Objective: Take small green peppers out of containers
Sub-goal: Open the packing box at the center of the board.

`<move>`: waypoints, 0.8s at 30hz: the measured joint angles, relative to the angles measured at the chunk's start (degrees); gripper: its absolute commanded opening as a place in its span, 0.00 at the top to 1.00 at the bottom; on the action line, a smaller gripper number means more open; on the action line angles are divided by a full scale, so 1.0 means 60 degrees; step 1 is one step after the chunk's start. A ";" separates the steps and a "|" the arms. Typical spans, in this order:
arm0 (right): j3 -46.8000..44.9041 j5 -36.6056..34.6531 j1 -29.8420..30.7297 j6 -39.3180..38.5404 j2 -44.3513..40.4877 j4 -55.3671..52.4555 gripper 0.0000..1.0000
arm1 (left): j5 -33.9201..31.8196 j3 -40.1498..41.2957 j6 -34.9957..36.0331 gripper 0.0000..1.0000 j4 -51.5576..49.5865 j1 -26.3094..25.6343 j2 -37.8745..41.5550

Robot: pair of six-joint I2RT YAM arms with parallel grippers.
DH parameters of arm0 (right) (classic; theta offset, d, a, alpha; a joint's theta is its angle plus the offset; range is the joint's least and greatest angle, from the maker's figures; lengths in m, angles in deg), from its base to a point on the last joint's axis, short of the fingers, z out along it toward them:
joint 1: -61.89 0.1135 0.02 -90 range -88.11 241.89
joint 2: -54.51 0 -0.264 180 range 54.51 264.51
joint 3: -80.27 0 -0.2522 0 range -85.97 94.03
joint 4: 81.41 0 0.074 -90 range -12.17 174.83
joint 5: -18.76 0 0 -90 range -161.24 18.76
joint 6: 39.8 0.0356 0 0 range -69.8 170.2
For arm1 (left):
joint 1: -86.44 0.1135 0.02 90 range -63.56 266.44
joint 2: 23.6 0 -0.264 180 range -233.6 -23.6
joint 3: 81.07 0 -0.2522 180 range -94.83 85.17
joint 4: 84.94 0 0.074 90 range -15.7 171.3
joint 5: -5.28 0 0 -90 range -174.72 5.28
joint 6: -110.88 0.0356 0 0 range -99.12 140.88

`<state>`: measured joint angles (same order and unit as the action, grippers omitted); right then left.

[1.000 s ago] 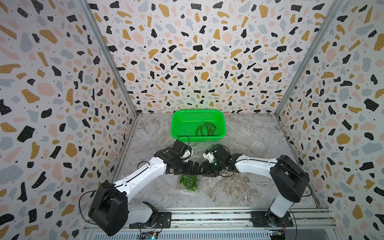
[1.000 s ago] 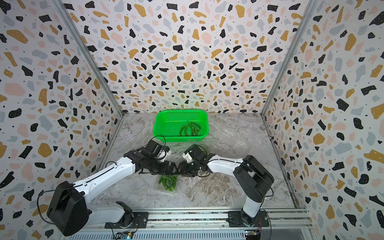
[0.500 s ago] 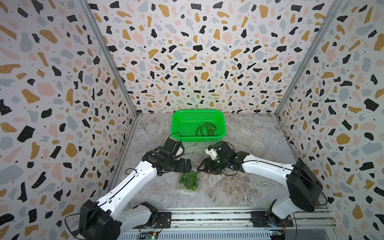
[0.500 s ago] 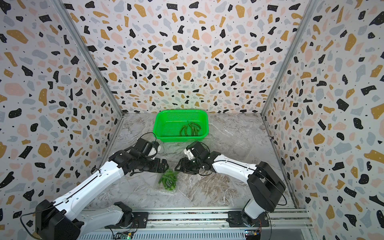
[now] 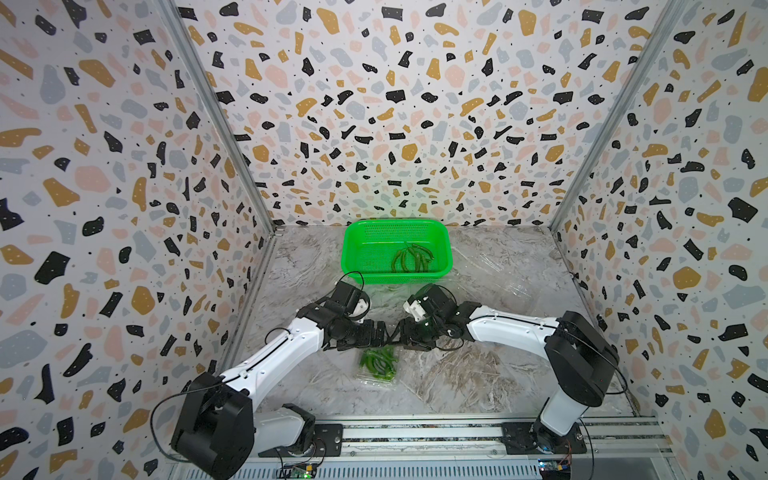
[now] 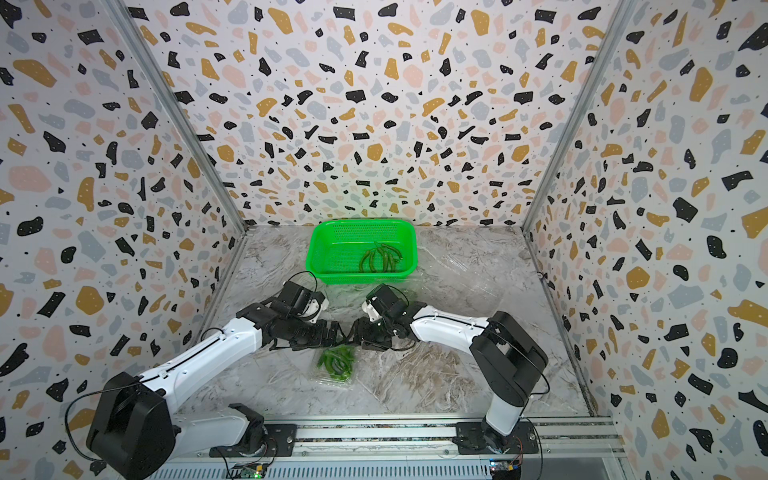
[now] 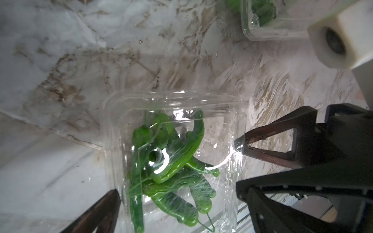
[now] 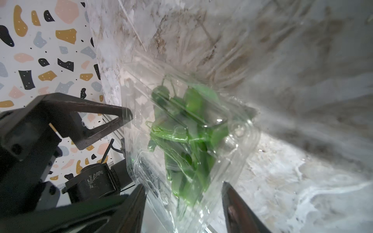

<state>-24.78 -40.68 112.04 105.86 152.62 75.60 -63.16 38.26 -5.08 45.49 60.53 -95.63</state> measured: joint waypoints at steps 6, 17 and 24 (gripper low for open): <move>0.0044 -0.0044 0.0000 0.0007 0.0106 0.0004 0.38 | 0.0117 0.0131 -0.0219 0.01 0.0248 0.0051 0.0004; 0.0036 -0.0055 0.0018 0.0193 0.0197 0.0335 0.38 | 0.0291 0.0492 -0.0812 0.01 0.0765 0.0124 0.0361; -0.0215 -0.0036 -0.0055 0.0098 -0.0262 0.0102 0.34 | 0.0011 0.0353 -0.0339 0.01 0.0291 0.0058 0.0401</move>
<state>-26.07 -40.89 111.71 106.45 151.04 76.21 -63.09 40.38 -7.11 47.23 60.88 -93.23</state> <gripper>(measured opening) 0.654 0.991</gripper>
